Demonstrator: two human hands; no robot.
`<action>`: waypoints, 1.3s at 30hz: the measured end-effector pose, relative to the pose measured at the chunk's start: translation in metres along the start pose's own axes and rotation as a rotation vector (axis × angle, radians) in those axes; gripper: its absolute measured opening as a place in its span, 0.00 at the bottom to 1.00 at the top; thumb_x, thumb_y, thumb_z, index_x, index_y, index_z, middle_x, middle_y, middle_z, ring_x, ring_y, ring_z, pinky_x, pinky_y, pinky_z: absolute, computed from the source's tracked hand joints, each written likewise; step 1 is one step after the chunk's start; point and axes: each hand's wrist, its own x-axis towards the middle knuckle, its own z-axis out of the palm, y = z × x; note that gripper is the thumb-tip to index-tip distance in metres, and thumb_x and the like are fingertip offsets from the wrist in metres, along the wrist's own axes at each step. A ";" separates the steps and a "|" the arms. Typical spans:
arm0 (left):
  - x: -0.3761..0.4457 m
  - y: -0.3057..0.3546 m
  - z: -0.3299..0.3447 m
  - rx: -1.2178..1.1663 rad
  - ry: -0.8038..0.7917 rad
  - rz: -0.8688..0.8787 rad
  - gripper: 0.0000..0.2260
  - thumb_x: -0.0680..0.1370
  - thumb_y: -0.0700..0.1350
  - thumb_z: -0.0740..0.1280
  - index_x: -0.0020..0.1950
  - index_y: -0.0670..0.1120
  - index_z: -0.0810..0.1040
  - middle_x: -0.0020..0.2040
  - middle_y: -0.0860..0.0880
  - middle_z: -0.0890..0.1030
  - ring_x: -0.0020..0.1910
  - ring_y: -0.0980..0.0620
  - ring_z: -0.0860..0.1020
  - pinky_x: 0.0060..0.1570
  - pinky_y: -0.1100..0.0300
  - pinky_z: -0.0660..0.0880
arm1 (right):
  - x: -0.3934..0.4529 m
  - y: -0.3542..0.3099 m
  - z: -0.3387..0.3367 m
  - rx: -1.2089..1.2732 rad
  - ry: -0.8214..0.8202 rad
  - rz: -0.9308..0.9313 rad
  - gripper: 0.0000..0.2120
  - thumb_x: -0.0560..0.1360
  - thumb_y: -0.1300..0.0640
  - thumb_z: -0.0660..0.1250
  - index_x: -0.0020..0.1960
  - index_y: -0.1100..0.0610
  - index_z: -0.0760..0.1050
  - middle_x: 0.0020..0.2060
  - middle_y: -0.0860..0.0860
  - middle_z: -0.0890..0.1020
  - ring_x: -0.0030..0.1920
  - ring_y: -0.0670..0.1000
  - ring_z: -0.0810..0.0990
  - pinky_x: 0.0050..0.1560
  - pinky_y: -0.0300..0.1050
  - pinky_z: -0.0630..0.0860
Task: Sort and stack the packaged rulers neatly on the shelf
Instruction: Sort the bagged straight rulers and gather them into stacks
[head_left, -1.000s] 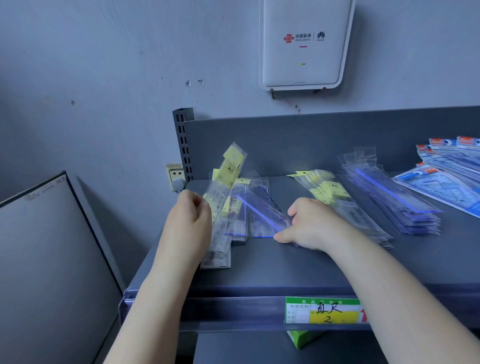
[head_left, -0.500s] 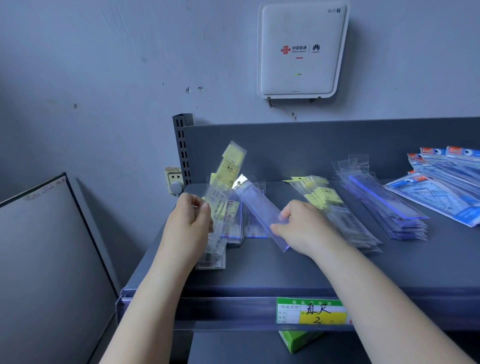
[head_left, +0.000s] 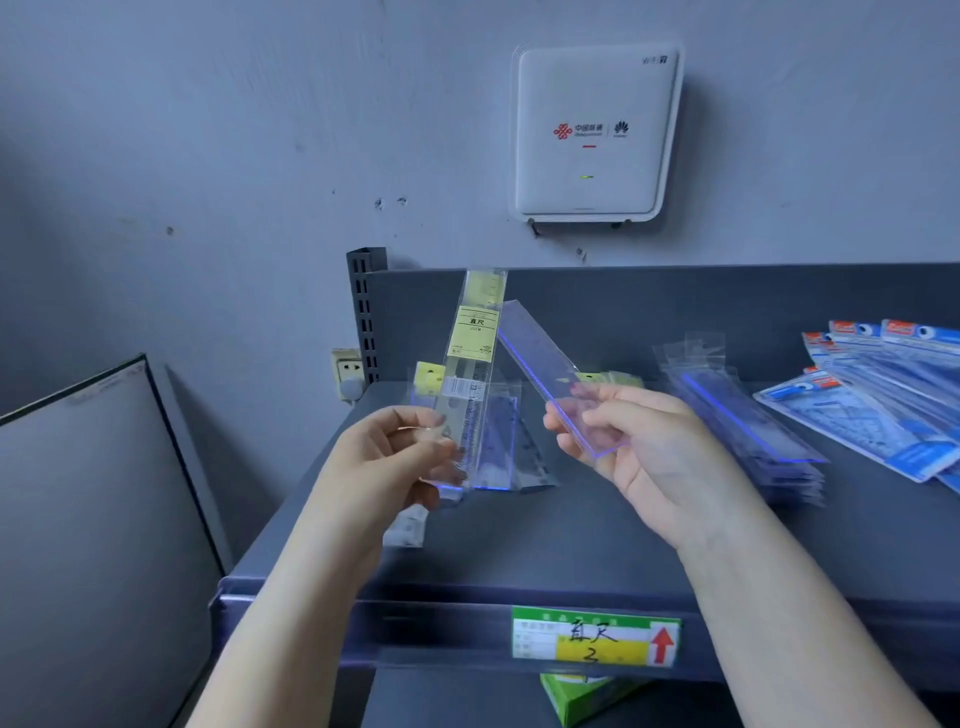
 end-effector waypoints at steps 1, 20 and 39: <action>-0.001 0.000 0.005 -0.038 -0.036 -0.014 0.07 0.74 0.29 0.65 0.47 0.40 0.75 0.31 0.47 0.79 0.24 0.55 0.77 0.23 0.65 0.71 | -0.003 -0.003 -0.005 0.063 -0.005 0.005 0.12 0.73 0.77 0.53 0.50 0.68 0.72 0.38 0.62 0.80 0.32 0.52 0.81 0.33 0.39 0.80; 0.008 -0.004 0.137 0.139 -0.198 -0.075 0.08 0.72 0.34 0.70 0.46 0.38 0.72 0.25 0.45 0.78 0.20 0.52 0.77 0.24 0.62 0.77 | -0.018 -0.055 -0.139 -0.304 0.258 -0.199 0.04 0.72 0.67 0.69 0.44 0.61 0.75 0.27 0.51 0.82 0.29 0.46 0.82 0.29 0.34 0.78; 0.025 -0.037 0.149 0.928 -0.045 0.163 0.13 0.73 0.51 0.71 0.52 0.48 0.73 0.27 0.53 0.78 0.16 0.62 0.69 0.26 0.63 0.68 | -0.003 -0.038 -0.147 -1.239 0.472 -0.215 0.11 0.77 0.50 0.63 0.55 0.55 0.70 0.44 0.49 0.75 0.44 0.52 0.70 0.40 0.43 0.64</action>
